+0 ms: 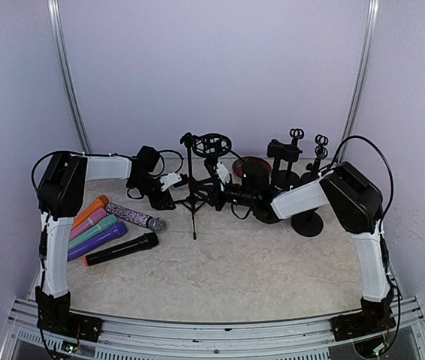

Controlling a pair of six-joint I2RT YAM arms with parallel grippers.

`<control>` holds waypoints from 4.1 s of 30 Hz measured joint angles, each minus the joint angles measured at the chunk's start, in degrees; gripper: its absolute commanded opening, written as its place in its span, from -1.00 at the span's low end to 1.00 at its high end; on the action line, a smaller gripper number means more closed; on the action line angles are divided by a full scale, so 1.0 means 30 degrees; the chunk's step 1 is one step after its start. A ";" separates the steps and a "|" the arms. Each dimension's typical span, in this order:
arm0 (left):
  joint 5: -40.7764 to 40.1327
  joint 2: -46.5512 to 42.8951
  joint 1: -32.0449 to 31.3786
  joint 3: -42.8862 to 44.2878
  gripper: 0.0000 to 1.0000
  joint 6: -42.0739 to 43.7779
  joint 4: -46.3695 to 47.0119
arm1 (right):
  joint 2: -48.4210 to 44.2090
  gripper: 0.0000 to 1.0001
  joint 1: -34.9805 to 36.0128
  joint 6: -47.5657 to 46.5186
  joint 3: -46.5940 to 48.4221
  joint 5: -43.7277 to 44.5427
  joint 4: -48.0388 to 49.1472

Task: Remove the microphone from the stand
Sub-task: Unscrew the knob on the stand of the microphone stand.

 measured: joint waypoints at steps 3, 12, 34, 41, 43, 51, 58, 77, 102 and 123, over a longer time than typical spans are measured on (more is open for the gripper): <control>-0.0015 0.0000 -0.0015 0.0015 -0.28 0.0102 -0.0007 | -0.0007 -0.22 0.0029 0.0066 -0.0138 0.0233 0.0146; -0.0073 0.0000 -0.0036 0.0036 -0.28 0.0197 -0.0015 | -0.0073 -0.14 0.0036 0.0372 -0.0947 0.1013 0.1144; -0.0109 0.0000 -0.0044 0.0044 -0.28 0.0291 -0.0015 | -0.0284 -0.33 0.0102 0.1093 -0.0284 0.0772 0.1450; -0.0211 0.0000 -0.0073 0.0051 -0.28 0.0342 -0.0022 | -0.0284 -0.37 0.0146 0.1435 0.0073 0.0605 0.1501; -0.0211 0.0000 -0.0073 0.0051 -0.28 0.0342 -0.0022 | -0.0284 -0.30 0.0160 0.1566 0.0066 0.0619 0.1508; -0.0226 0.0000 -0.0080 0.0051 -0.29 0.0423 -0.0022 | -0.0284 -0.28 0.0175 0.1581 -0.0357 0.0648 0.1508; -0.0233 0.0000 -0.0080 0.0051 -0.29 0.0539 -0.0029 | -0.0284 -0.40 0.0168 0.1501 -0.0401 0.0619 0.1501; -0.0495 0.0000 -0.0146 0.0087 -0.30 0.0685 -0.0029 | -0.0284 -1.00 0.0102 0.2288 -0.0510 -0.0022 0.1625; -0.1224 0.0357 -0.0583 0.1093 -0.84 0.1858 -0.1450 | 0.0911 -1.00 -0.1326 1.4003 0.0058 -0.4131 0.4226; -0.2186 0.0991 -0.0736 0.1836 -0.93 0.0852 -0.0277 | -0.0379 0.43 -0.1996 1.1387 -0.1151 -0.3490 -0.1996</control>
